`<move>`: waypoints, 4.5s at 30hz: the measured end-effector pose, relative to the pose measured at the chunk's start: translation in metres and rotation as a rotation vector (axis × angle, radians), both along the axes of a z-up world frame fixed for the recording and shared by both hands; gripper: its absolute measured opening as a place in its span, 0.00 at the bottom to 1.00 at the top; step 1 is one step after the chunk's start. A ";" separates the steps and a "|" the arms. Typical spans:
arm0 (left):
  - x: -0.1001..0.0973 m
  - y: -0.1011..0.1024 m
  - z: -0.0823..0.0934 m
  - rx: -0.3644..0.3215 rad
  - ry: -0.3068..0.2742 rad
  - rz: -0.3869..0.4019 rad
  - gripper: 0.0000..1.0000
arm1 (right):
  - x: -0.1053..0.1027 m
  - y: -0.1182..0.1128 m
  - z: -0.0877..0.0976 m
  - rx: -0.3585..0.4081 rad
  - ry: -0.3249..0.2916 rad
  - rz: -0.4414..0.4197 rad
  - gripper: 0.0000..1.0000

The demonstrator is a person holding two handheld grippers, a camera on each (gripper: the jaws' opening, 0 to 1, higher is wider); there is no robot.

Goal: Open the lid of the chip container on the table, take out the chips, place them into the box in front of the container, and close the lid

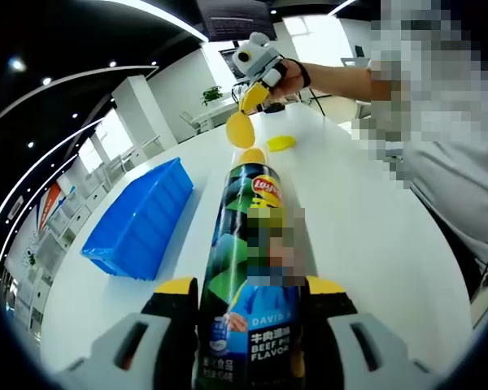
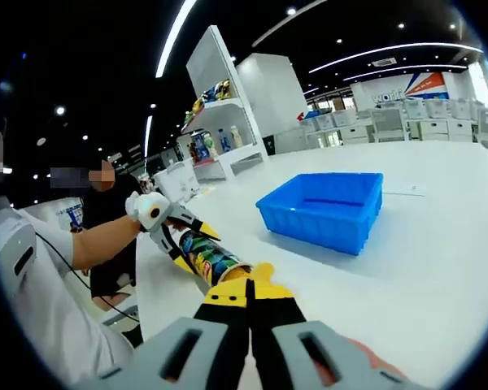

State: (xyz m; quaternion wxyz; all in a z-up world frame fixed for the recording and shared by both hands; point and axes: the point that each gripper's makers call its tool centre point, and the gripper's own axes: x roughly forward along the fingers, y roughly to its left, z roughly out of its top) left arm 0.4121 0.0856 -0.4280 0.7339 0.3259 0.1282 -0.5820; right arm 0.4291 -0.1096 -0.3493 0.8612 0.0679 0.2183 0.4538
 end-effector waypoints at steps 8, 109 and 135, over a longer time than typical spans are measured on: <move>-0.001 -0.001 0.000 0.003 -0.002 0.000 0.51 | 0.004 -0.002 0.008 0.022 -0.006 -0.007 0.00; 0.000 -0.002 -0.004 0.021 -0.022 0.004 0.53 | 0.226 0.073 -0.031 0.141 0.338 -0.389 0.00; -0.001 -0.003 -0.003 0.015 -0.028 0.003 0.53 | 0.226 0.092 -0.046 0.030 0.357 -0.385 0.01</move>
